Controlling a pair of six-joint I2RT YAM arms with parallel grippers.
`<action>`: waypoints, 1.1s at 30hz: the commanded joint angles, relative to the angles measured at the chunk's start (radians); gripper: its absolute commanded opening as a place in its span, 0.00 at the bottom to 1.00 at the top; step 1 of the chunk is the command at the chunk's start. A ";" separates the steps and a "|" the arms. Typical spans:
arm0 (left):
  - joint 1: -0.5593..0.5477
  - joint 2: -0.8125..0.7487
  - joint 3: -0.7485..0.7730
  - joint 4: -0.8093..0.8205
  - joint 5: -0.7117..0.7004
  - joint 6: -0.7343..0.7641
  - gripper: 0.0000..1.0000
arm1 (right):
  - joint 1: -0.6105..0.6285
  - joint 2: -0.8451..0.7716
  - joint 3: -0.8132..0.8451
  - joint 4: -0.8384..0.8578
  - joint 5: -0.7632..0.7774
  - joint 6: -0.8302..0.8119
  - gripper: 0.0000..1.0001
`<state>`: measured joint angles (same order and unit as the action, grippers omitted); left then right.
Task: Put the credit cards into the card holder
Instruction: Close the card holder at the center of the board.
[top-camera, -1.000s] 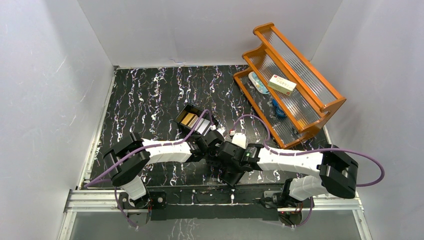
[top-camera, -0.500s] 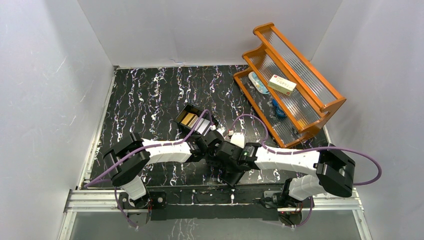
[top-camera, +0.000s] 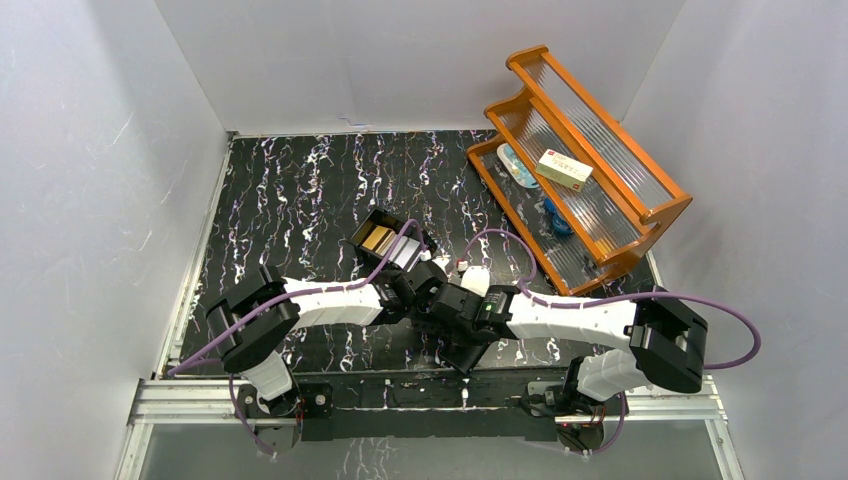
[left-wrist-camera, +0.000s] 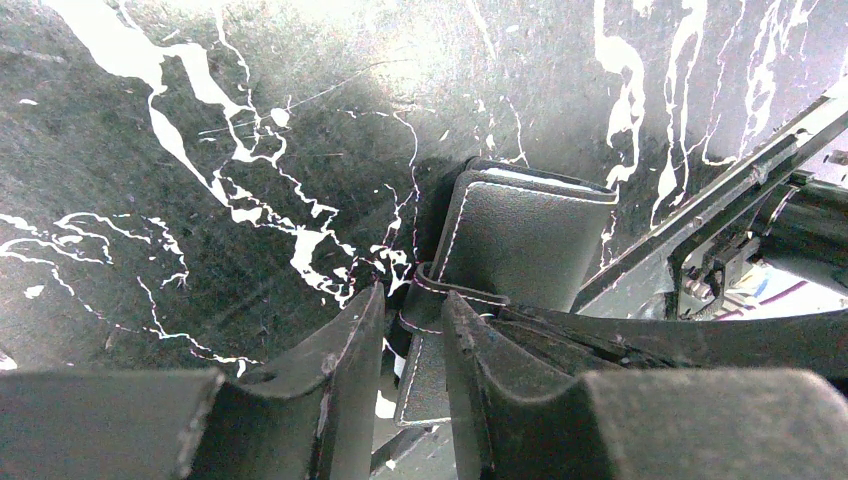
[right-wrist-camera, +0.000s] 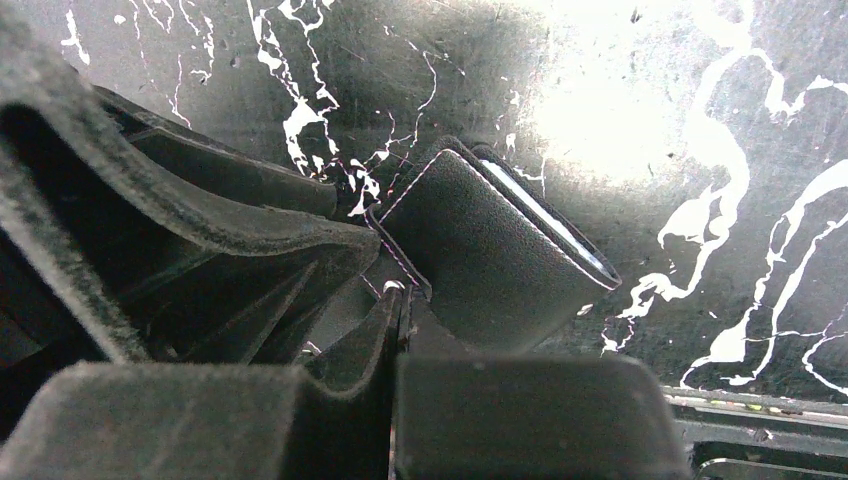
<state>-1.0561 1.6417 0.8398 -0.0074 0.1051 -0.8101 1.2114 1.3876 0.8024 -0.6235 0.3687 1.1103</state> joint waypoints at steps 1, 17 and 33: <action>-0.005 -0.042 -0.023 -0.032 -0.010 0.004 0.27 | 0.005 0.073 -0.057 -0.047 0.013 0.034 0.05; -0.010 -0.036 -0.023 -0.022 -0.005 0.002 0.27 | -0.009 0.137 -0.102 -0.015 -0.004 0.037 0.03; -0.010 -0.038 -0.033 -0.015 -0.005 -0.016 0.26 | -0.057 0.274 -0.084 -0.062 -0.102 -0.002 0.02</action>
<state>-1.0340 1.6398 0.8242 -0.0025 0.1158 -0.8196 1.1725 1.4448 0.8131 -0.6388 0.3161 1.1069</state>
